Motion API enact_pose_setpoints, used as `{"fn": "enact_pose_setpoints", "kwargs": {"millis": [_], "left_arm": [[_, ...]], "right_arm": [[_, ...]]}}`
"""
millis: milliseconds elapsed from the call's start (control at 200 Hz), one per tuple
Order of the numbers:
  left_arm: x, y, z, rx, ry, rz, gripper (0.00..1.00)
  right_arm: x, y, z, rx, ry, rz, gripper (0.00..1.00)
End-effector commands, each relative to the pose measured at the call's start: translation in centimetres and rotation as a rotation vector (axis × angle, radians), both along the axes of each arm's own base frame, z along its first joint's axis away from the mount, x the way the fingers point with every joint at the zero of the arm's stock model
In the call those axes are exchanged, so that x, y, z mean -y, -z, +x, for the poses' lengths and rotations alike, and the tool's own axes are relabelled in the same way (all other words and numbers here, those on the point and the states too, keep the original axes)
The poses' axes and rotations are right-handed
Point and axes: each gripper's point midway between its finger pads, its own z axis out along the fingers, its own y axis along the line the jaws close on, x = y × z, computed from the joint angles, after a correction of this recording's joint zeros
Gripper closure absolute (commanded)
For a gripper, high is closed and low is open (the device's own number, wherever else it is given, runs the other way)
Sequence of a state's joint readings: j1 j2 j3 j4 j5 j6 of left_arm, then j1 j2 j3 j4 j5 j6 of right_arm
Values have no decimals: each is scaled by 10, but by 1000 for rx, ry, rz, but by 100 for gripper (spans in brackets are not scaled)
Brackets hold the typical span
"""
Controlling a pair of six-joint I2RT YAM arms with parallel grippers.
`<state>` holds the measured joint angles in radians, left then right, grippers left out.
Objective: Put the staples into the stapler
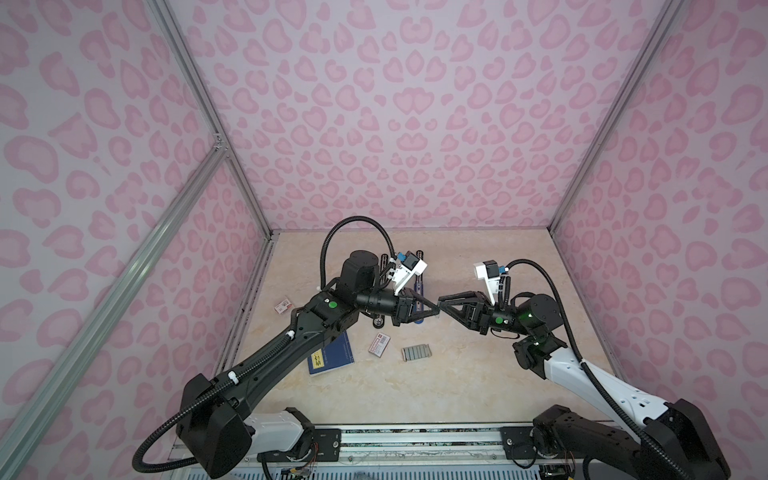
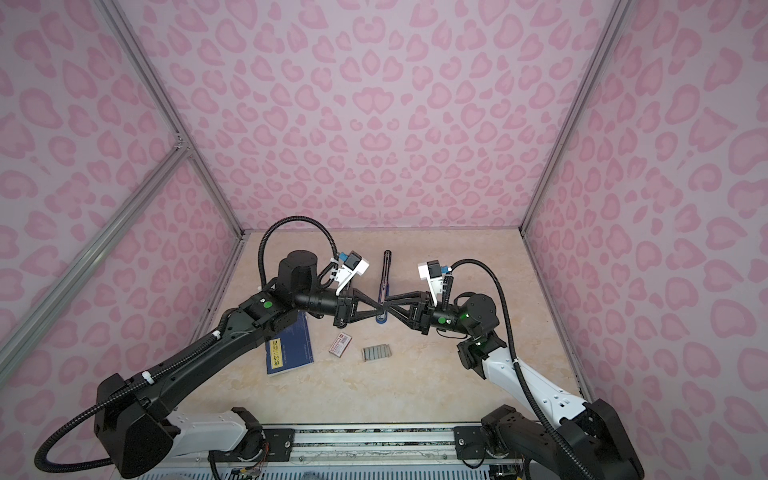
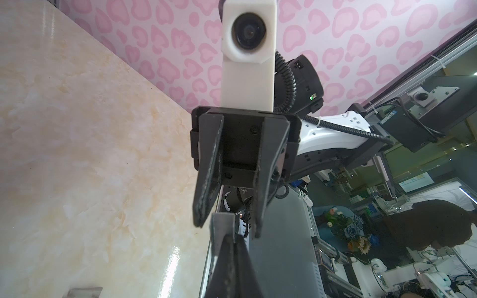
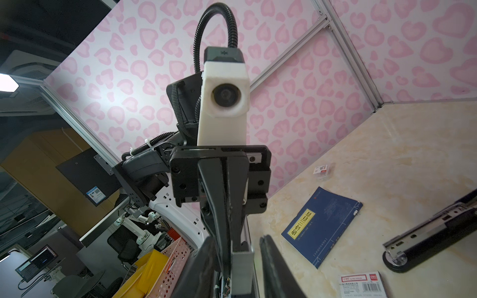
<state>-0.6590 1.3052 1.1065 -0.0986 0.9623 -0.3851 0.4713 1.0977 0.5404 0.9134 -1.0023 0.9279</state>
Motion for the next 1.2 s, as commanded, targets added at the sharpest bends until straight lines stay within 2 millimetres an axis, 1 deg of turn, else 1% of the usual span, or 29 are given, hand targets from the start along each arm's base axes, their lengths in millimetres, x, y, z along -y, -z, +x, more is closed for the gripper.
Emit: {"fn": "enact_pose_setpoints", "kwargs": {"millis": [0,300,420,495,530,575,670,745,925,1100,1195], "left_arm": [[2,-13,0,38,15,-35,97],[1,-12,-1,38,14,-33,97],[0,-13,-1,40,13,-33,97],[0,-14,-1,43,13,-34,97],[0,-14,-2,43,13,-34,97],[0,-14,-2,42,13,-33,97],[0,-13,-2,36,15,-30,97],[0,-13,-2,36,16,-30,97],[1,-12,-2,36,18,-29,97],[1,-10,-3,29,22,-26,97],[1,-9,-4,28,25,-25,97]], "right_arm": [[0,-4,-4,23,-13,21,71],[-1,-5,-5,22,-34,28,82],[-2,-5,-6,21,-37,27,85],[-2,-4,-5,20,-38,25,85],[-2,-4,-6,18,-39,25,83],[-2,-4,-6,18,-38,25,77],[-2,-4,-5,20,-33,24,71],[-2,-5,-6,22,-33,25,71],[-2,-6,-5,21,-27,27,73],[0,-7,-3,23,-11,33,63],[0,-9,-3,28,-8,36,62]]}}
